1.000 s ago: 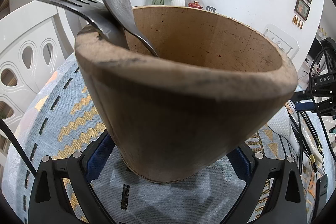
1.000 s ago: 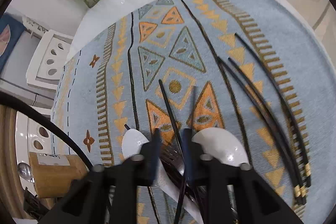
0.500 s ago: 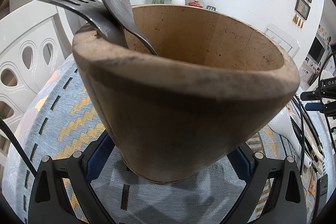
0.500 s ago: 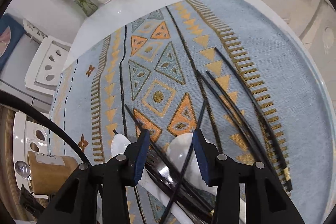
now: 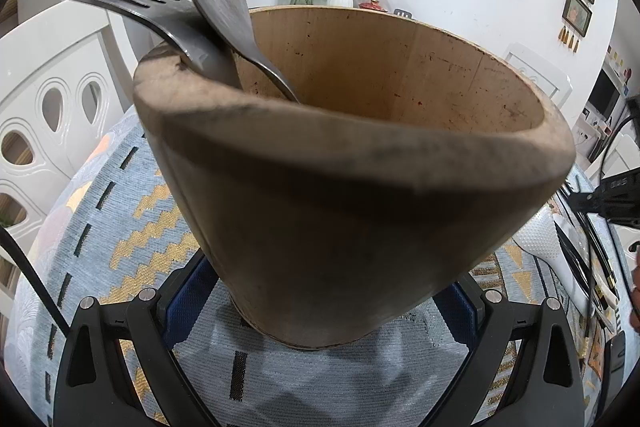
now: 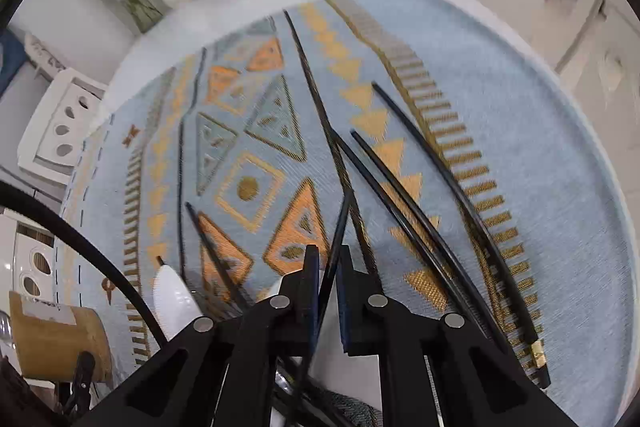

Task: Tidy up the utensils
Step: 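Carry the chopstick toward the wooden cup with the right gripper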

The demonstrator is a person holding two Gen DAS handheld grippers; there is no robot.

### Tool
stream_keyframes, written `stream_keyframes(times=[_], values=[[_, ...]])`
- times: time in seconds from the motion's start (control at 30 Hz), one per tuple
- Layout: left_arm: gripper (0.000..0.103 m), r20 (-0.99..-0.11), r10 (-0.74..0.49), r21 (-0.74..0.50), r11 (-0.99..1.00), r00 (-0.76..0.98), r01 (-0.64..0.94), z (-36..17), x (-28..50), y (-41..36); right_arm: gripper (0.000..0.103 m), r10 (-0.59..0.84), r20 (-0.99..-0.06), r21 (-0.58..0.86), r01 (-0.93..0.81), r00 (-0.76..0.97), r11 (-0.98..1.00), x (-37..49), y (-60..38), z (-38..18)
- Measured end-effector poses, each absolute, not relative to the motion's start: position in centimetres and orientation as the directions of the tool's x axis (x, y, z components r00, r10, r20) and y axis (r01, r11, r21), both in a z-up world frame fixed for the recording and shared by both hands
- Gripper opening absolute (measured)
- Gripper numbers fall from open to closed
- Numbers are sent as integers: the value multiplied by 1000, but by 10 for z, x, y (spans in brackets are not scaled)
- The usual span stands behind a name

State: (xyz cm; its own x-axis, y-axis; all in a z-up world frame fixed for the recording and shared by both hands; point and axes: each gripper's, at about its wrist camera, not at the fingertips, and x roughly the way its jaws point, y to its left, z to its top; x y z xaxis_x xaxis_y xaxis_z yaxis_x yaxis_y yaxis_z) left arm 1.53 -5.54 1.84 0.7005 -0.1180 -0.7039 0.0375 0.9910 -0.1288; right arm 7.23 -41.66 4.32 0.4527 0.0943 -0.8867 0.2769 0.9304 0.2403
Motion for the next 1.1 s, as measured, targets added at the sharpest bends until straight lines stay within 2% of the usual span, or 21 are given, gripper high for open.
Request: stream_keyframes(times=[0.4, 0.8, 1.0, 1.1], values=[[99, -705, -119, -130, 991, 699, 38, 17, 16, -56, 4, 191, -753, 340, 124, 630, 932, 24, -383, 149], [99, -705, -120, -131, 991, 699, 38, 17, 15, -55, 4, 260, -583, 390, -15, 770, 921, 37, -332, 237], [99, -705, -120, -131, 991, 699, 38, 17, 16, -55, 4, 371, -479, 469, -125, 796, 874, 50, -305, 290], [99, -705, -121, -132, 991, 699, 39, 17, 17, -57, 4, 426, -457, 478, -188, 781, 858, 54, -283, 304]])
